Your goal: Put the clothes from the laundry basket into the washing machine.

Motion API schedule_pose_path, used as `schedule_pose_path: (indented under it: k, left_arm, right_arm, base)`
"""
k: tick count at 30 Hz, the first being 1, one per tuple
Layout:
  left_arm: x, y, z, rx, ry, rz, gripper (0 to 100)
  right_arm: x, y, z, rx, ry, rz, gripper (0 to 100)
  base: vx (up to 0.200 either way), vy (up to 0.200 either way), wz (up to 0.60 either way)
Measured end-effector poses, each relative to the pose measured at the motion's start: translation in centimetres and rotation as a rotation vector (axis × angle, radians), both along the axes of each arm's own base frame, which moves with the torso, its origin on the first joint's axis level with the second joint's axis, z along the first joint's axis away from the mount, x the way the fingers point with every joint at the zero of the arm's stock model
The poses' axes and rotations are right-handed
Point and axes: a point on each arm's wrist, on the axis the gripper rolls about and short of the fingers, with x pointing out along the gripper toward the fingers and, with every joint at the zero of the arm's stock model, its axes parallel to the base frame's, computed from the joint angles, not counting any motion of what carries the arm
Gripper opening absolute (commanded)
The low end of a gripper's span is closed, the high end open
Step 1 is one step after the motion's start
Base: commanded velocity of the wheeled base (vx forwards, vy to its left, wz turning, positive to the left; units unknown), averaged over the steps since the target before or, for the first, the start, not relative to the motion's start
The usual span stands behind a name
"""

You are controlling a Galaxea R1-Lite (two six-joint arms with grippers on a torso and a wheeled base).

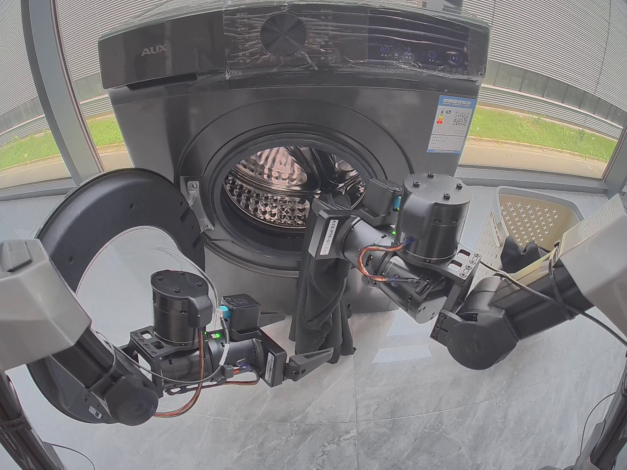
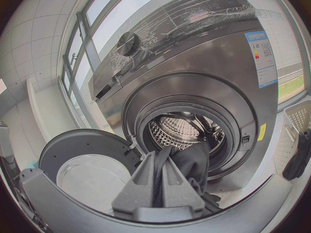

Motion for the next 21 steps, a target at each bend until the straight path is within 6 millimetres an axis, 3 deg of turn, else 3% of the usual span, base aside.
schedule_pose_path:
  k: [21]
  left_arm:
    - [3.5, -2.0, -3.1, -0.029, 0.066, 0.017, 100]
  right_arm:
    - [-0.2, 0.2, -0.1, 0.0, -0.001, 0.001, 0]
  base:
    - [0.0, 0.0, 0.0]
